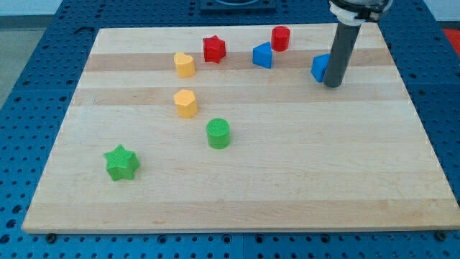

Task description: Push the blue triangle to the top center

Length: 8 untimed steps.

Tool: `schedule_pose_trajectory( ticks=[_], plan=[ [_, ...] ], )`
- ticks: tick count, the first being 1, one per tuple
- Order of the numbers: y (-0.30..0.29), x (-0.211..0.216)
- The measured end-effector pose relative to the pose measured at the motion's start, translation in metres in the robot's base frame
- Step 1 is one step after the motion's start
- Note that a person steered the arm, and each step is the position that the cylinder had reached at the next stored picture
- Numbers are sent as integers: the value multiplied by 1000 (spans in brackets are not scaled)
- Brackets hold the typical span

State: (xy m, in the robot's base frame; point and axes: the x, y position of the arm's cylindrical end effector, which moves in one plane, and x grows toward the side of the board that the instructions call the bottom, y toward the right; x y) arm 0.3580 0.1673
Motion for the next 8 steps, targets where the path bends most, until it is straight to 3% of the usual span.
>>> schedule_pose_trajectory(
  ticks=[1, 3, 6, 8],
  plan=[
    [-5, -7],
    [-87, -10],
    [-89, -47],
    [-128, -74]
  ],
)
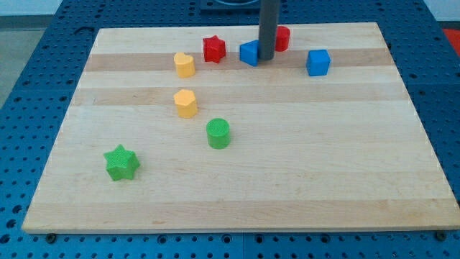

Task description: Push the blue triangle to the top center

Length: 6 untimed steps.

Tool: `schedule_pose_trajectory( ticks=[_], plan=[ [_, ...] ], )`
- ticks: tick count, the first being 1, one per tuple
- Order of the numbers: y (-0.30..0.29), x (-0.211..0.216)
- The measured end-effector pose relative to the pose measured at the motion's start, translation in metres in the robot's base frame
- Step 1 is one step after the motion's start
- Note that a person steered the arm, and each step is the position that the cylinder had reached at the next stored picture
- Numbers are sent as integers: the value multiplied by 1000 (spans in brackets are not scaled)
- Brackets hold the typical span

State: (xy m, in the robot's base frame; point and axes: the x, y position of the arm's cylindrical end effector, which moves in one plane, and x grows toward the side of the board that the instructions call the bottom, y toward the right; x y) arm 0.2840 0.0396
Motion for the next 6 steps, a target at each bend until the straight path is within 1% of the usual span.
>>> schedule_pose_trajectory(
  ticks=[1, 2, 3, 4, 6],
  plan=[
    [3, 2],
    [1, 19],
    [-33, 32],
    [-50, 38],
    [-31, 29]
  ],
)
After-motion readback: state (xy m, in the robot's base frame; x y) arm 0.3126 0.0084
